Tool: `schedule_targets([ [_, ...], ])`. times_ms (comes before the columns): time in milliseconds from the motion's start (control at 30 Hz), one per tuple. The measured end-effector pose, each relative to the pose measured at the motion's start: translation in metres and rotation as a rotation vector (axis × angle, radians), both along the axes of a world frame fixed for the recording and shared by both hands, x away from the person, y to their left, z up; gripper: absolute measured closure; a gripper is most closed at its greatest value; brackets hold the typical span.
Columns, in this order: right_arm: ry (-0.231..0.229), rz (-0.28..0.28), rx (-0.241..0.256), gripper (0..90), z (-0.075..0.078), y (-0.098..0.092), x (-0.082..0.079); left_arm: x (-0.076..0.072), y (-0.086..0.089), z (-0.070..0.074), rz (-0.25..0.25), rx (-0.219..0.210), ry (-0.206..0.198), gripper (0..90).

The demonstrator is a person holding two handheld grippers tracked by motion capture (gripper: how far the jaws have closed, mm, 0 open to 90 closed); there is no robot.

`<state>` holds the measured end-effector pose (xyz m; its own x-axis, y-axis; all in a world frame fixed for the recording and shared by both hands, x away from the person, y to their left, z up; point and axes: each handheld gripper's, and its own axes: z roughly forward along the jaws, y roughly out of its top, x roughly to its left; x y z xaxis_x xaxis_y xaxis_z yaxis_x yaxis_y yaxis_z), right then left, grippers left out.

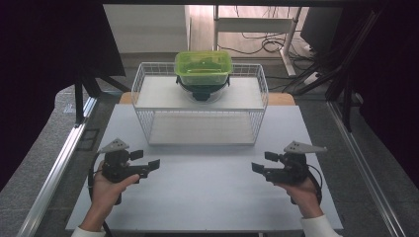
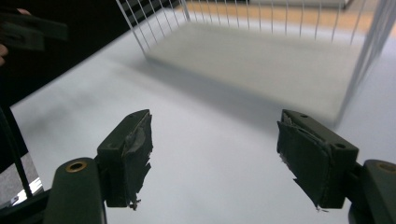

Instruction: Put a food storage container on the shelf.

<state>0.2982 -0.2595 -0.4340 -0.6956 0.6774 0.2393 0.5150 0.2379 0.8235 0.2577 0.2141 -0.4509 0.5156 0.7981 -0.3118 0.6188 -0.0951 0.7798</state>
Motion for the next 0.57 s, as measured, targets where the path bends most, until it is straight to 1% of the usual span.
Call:
schedule_targets([
  [33, 0.013, -0.008, 0.001, 26.0, -0.008, -0.003, -0.002, -0.001, -0.002, -0.005, 0.005, 0.008, -0.003, 18.8],
  [67, 0.023, -0.015, 0.002, 26.0, -0.016, -0.006, -0.003, -0.002, -0.004, -0.01, 0.004, 0.015, 0.007, 19.3],
  [100, 0.039, -0.023, 0.001, 26.0, -0.023, -0.008, -0.004, -0.001, -0.005, -0.013, -0.007, 0.024, 0.025, 19.4],
  [167, 0.072, -0.016, -0.024, 25.9, -0.033, -0.009, -0.004, 0.0, -0.006, -0.019, 0.002, 0.03, 0.034, 19.4],
  [200, 0.071, -0.019, -0.034, 25.9, -0.036, -0.009, -0.004, 0.0, -0.008, -0.021, 0.002, 0.038, 0.036, 19.5],
  [267, 0.072, -0.013, -0.032, 25.9, -0.037, -0.008, -0.004, 0.001, -0.009, -0.022, -0.004, 0.054, 0.033, 19.4],
  [333, 0.059, -0.012, -0.043, 25.4, -0.035, -0.007, -0.005, 0.002, -0.01, -0.023, -0.004, 0.055, 0.034, 19.4],
  [433, 0.042, -0.014, -0.036, 24.5, -0.035, -0.008, -0.006, 0.003, -0.009, -0.024, 0.0, 0.059, 0.038, 19.4],
  [567, 0.041, -0.003, -0.022, 24.1, -0.034, -0.009, -0.006, 0.004, -0.006, -0.024, 0.018, 0.048, 0.037, 19.2],
])
